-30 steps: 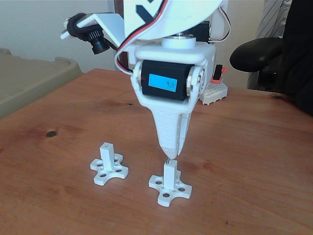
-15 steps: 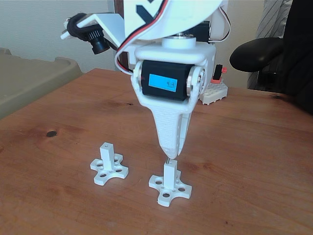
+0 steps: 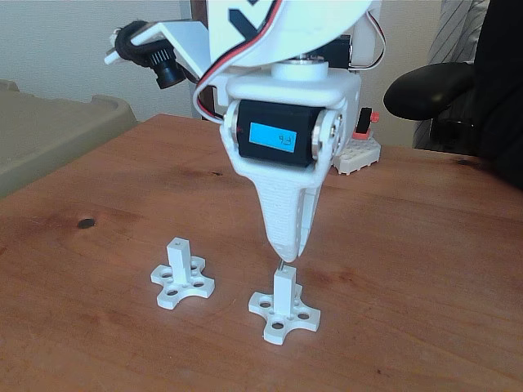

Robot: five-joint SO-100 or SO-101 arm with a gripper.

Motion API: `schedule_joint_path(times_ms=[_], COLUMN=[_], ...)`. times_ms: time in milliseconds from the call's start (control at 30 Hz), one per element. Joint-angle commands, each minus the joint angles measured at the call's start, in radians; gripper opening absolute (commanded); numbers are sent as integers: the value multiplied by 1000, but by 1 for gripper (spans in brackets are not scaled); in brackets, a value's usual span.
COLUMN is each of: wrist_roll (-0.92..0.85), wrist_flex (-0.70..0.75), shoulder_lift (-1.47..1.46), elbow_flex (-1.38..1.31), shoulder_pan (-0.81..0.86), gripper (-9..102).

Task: Grab the screw and set it in the hole.

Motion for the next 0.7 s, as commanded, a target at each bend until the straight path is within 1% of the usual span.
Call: schedule_joint_path(times_ms=[0, 667], wrist_roll=[14, 20], wrist_flex=[3, -15], shoulder_lift=[69, 54], elbow_flex=[-12, -23], shoulder_pan=[-14, -20], gripper=[-4, -4])
